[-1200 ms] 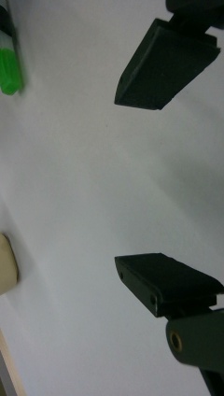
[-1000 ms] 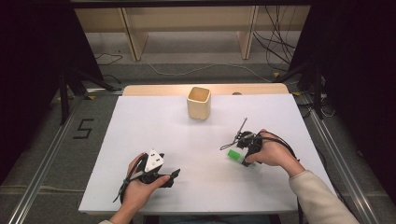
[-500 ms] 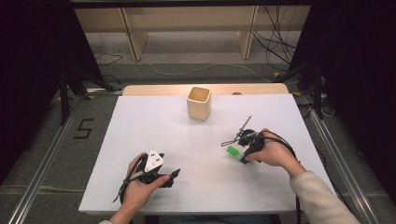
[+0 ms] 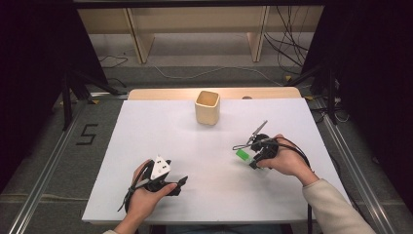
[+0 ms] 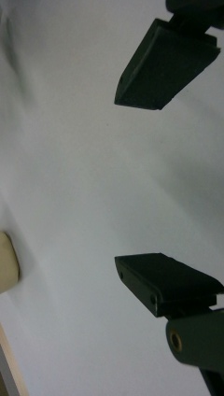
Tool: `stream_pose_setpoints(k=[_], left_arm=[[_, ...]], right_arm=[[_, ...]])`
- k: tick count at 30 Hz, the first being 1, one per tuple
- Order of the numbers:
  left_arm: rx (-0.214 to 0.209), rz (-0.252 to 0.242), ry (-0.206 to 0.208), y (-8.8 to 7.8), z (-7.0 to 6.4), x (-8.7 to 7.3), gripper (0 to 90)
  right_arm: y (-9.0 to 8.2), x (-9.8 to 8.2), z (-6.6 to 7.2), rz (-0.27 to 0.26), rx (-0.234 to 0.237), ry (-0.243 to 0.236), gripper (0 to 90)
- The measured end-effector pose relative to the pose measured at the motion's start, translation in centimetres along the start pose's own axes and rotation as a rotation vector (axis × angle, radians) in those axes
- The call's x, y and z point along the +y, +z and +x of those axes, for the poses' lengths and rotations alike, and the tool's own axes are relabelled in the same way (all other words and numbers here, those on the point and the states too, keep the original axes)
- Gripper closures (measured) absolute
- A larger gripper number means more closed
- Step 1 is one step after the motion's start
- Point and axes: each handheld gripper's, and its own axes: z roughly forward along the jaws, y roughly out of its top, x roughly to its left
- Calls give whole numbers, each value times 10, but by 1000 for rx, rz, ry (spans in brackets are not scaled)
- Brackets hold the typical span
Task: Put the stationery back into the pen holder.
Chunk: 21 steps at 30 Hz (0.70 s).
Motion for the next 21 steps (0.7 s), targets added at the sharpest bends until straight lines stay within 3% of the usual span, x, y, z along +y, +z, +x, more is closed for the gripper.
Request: stream_pose_setpoints(k=[21], left_arm=[[0,0,2,0,0,0,186]], right_arm=[[-1,-11,-1,-202,-36,43,660]])
